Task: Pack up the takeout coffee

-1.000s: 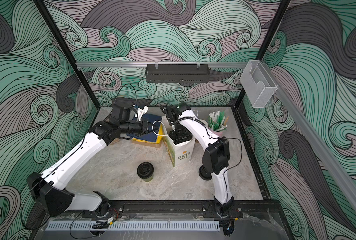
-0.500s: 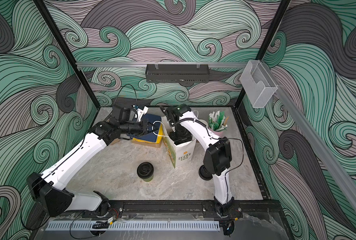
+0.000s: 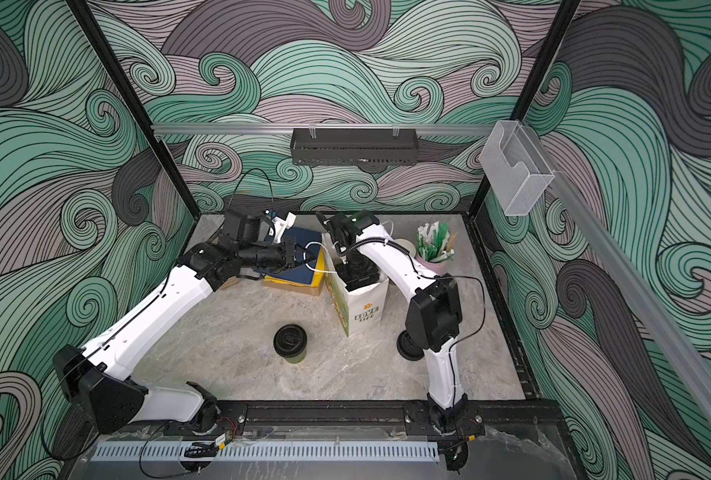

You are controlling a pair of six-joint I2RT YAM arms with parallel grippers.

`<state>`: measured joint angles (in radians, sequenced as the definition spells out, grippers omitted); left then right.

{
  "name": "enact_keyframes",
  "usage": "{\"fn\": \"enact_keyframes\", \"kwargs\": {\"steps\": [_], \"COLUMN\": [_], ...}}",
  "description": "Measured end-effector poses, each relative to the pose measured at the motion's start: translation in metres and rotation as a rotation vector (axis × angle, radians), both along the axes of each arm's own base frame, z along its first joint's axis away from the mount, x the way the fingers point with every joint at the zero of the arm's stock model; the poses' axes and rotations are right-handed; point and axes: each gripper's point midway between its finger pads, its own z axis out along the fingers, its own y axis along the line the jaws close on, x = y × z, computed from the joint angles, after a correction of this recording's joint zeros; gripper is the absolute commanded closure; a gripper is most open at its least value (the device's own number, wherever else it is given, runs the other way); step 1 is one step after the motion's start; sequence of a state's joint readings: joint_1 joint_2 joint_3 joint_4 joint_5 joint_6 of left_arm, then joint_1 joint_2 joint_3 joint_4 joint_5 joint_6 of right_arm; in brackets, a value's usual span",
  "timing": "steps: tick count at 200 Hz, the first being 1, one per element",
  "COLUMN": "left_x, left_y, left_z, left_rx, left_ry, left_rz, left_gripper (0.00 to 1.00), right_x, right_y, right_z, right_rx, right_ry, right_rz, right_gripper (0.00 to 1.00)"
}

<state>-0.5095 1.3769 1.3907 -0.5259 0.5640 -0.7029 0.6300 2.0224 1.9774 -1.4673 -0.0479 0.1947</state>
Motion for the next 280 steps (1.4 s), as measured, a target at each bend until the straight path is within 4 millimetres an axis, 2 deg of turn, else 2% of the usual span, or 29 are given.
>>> {"fn": "enact_keyframes", "kwargs": {"steps": [33,74,183,243,280], "left_x": [0.0,0.001,-0.001,-0.003,-0.003], "left_y": [0.0,0.0,0.001,0.002,0.003], "left_z": [0.0,0.0,-0.007,-0.017,-0.019], "left_rx": [0.0,0.001,0.011,0.028,0.035], "left_ry": [-0.001,-0.001,0.014,0.034,0.035], "left_rz": [0.001,0.003,0.002,0.001,0.003], "left_gripper": [1.0,1.0,1.0,1.0,1.0], "right_x": [0.0,0.001,-0.007,-0.011,-0.013], "right_y": [-0.001,-0.002,-0.007,0.005,0.012], "right_z": [-0.009,-0.008,0.019,0.015,0.005], "right_rx": [-0.01,-0.01,0.033,0.055,0.065], "right_ry": [0.002,-0.009,-0.068,-0.057,-0.04], "right_rz": [0.0,-0.002,-0.05,-0.051,-0.04], "right_gripper": [0.38,0.38,0.38,0.38,0.38]}}
